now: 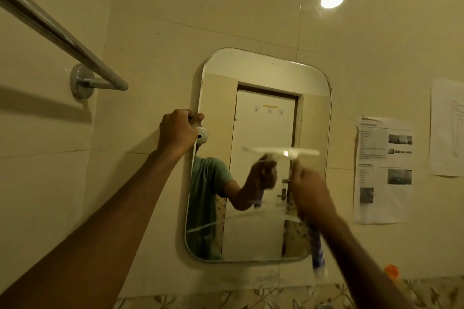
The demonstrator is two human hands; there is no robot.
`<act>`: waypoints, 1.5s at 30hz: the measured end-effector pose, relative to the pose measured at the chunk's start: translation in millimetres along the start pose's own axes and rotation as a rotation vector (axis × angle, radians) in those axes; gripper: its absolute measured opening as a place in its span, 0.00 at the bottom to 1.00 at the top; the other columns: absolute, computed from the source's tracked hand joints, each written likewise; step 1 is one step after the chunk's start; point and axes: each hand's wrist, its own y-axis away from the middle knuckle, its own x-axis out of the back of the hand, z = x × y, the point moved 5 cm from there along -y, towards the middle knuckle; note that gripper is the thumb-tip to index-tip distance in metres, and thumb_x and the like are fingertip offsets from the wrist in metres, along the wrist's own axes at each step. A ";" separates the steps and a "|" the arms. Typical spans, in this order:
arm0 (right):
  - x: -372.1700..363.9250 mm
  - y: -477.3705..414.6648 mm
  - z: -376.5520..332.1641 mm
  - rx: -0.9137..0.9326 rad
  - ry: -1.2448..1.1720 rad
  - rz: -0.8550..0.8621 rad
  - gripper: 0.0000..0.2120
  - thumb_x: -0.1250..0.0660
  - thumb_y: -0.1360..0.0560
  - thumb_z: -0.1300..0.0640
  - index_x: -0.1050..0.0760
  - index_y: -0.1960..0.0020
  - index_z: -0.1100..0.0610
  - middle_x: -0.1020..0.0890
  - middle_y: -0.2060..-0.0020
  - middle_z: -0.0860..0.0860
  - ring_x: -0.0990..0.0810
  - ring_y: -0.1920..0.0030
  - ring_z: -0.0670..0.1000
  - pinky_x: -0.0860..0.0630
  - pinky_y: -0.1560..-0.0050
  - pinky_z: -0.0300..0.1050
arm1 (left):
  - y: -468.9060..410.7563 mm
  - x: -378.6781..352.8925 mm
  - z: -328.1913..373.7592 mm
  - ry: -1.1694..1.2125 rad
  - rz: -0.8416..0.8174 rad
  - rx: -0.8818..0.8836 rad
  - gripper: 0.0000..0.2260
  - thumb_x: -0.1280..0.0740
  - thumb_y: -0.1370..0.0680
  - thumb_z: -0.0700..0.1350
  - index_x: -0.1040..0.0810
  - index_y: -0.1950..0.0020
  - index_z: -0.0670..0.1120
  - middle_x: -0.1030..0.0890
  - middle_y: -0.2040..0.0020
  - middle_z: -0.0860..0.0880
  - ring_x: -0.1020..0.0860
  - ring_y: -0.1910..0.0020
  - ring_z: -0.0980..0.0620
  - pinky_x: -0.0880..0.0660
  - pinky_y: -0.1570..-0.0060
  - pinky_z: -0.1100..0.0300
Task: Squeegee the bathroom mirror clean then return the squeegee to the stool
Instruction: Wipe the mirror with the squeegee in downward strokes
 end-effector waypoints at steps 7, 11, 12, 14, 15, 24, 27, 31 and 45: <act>-13.2 75.0 44.9 -0.240 -0.013 -0.109 0.25 0.51 0.18 0.43 0.24 0.59 0.57 0.20 0.66 0.57 0.23 0.71 0.53 0.21 0.68 0.50 | 19.1 -2.2 -9.7 -0.042 -0.027 -0.010 0.18 0.38 0.20 0.53 0.18 0.46 0.40 0.17 0.52 0.37 0.20 0.51 0.38 0.27 0.59 0.54; 20.8 1.3 -5.0 -0.064 -0.049 0.013 0.26 0.51 0.17 0.45 0.27 0.63 0.60 0.25 0.71 0.55 0.28 0.74 0.50 0.29 0.75 0.41 | 44.2 -9.0 -33.7 -0.007 -0.081 0.026 0.18 0.39 0.20 0.55 0.18 0.51 0.41 0.17 0.60 0.38 0.18 0.62 0.39 0.19 0.60 0.45; 22.5 -10.2 -11.7 -0.033 -0.039 0.037 0.26 0.51 0.17 0.45 0.28 0.65 0.58 0.27 0.73 0.53 0.29 0.75 0.49 0.32 0.75 0.40 | 50.5 -10.2 -38.2 0.001 -0.081 0.032 0.18 0.39 0.20 0.55 0.19 0.54 0.41 0.17 0.62 0.39 0.19 0.64 0.39 0.19 0.61 0.45; 13.3 -9.0 -4.8 -0.018 -0.048 0.049 0.25 0.51 0.16 0.47 0.29 0.65 0.57 0.28 0.74 0.52 0.31 0.76 0.48 0.33 0.75 0.40 | 58.9 -11.6 -43.7 -0.003 -0.076 0.024 0.19 0.38 0.20 0.54 0.20 0.58 0.40 0.18 0.64 0.40 0.19 0.65 0.40 0.20 0.62 0.45; 3.7 4.6 7.0 -0.036 -0.060 0.047 0.25 0.51 0.16 0.47 0.28 0.65 0.57 0.27 0.73 0.53 0.30 0.75 0.49 0.32 0.75 0.41 | 61.0 -12.2 -45.3 0.004 -0.077 0.021 0.19 0.38 0.20 0.54 0.20 0.59 0.40 0.18 0.65 0.40 0.19 0.65 0.40 0.20 0.61 0.44; -16.2 82.8 63.5 -0.208 -0.031 -0.126 0.24 0.50 0.17 0.45 0.24 0.59 0.58 0.21 0.68 0.55 0.26 0.75 0.48 0.30 0.78 0.39 | 66.6 -9.6 -43.2 0.019 -0.083 0.042 0.18 0.38 0.20 0.55 0.19 0.56 0.42 0.17 0.62 0.40 0.19 0.62 0.39 0.19 0.58 0.43; 21.1 27.8 56.5 -0.134 -0.085 -0.011 0.25 0.51 0.17 0.44 0.26 0.60 0.59 0.21 0.69 0.54 0.26 0.75 0.48 0.30 0.80 0.35 | 69.7 -11.6 -45.6 0.032 -0.085 0.039 0.18 0.37 0.20 0.54 0.18 0.54 0.40 0.17 0.60 0.40 0.18 0.62 0.40 0.19 0.57 0.44; 5.8 27.5 85.0 -0.134 -0.138 0.034 0.28 0.52 0.17 0.44 0.25 0.58 0.63 0.19 0.68 0.58 0.23 0.75 0.50 0.27 0.79 0.39 | 69.4 -14.7 -50.7 0.028 -0.054 0.000 0.18 0.38 0.20 0.54 0.18 0.52 0.40 0.16 0.60 0.40 0.18 0.62 0.40 0.19 0.58 0.43; 3.8 67.2 105.0 -0.257 -0.134 0.074 0.25 0.51 0.17 0.43 0.27 0.62 0.57 0.24 0.74 0.54 0.29 0.83 0.50 0.31 0.82 0.39 | 77.3 -16.2 -54.2 0.022 -0.016 0.003 0.17 0.38 0.19 0.52 0.18 0.46 0.41 0.16 0.56 0.41 0.17 0.61 0.41 0.19 0.56 0.45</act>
